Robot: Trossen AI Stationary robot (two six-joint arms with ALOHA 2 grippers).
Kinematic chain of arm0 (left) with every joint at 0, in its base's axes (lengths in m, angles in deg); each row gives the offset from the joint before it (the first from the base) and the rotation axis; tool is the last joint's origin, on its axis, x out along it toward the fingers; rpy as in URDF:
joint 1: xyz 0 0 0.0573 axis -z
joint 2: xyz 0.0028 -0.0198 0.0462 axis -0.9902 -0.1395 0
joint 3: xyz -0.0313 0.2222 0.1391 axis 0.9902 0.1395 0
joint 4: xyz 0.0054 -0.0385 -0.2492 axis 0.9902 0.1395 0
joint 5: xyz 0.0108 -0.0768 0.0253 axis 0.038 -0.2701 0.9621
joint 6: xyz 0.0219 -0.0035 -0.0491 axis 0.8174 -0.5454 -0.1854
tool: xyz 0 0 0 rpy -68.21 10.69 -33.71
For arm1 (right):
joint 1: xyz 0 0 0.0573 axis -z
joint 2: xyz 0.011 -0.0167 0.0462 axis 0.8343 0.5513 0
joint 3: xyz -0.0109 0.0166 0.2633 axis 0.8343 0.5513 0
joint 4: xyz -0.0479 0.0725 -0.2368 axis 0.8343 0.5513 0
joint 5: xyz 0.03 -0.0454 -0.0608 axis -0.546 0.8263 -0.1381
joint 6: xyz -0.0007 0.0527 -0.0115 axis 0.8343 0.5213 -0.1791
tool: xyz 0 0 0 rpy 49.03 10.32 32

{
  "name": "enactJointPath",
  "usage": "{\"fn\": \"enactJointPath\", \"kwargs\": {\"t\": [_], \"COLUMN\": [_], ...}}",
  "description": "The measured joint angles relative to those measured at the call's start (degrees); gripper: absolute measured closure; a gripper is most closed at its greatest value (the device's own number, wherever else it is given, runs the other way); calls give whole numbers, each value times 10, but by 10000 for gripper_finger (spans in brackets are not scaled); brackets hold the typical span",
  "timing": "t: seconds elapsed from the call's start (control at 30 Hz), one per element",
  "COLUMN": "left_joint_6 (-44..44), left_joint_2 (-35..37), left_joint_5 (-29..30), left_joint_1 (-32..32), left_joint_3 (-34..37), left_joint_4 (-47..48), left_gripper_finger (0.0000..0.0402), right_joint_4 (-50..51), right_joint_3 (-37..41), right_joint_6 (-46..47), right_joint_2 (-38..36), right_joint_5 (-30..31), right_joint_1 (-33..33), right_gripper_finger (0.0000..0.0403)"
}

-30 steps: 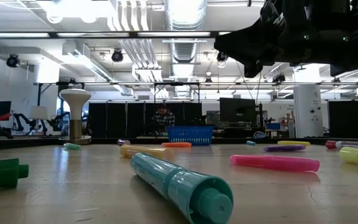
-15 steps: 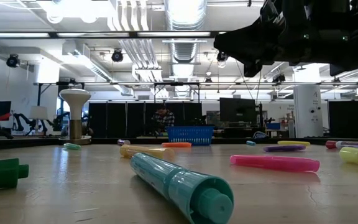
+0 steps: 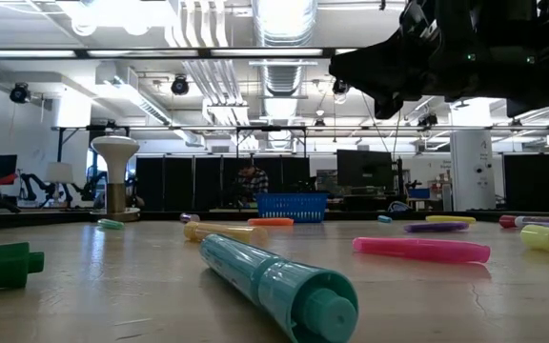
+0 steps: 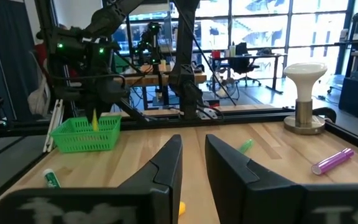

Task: Pick & Place Markers
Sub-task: Put the left yellow pen into the green bin

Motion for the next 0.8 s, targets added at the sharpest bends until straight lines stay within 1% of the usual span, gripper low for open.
{"fn": "enactJointPath", "kwargs": {"t": [0.8], "left_joint_6": [1], "left_joint_2": [0], "left_joint_5": [3], "left_joint_1": [0], "left_joint_3": [7], "left_joint_4": [-5], "left_gripper_finger": [344], "right_joint_4": [0], "right_joint_3": [0], "right_joint_6": [2], "right_joint_2": [0], "right_joint_5": [0], "right_joint_1": [0], "right_gripper_finger": [345]}}
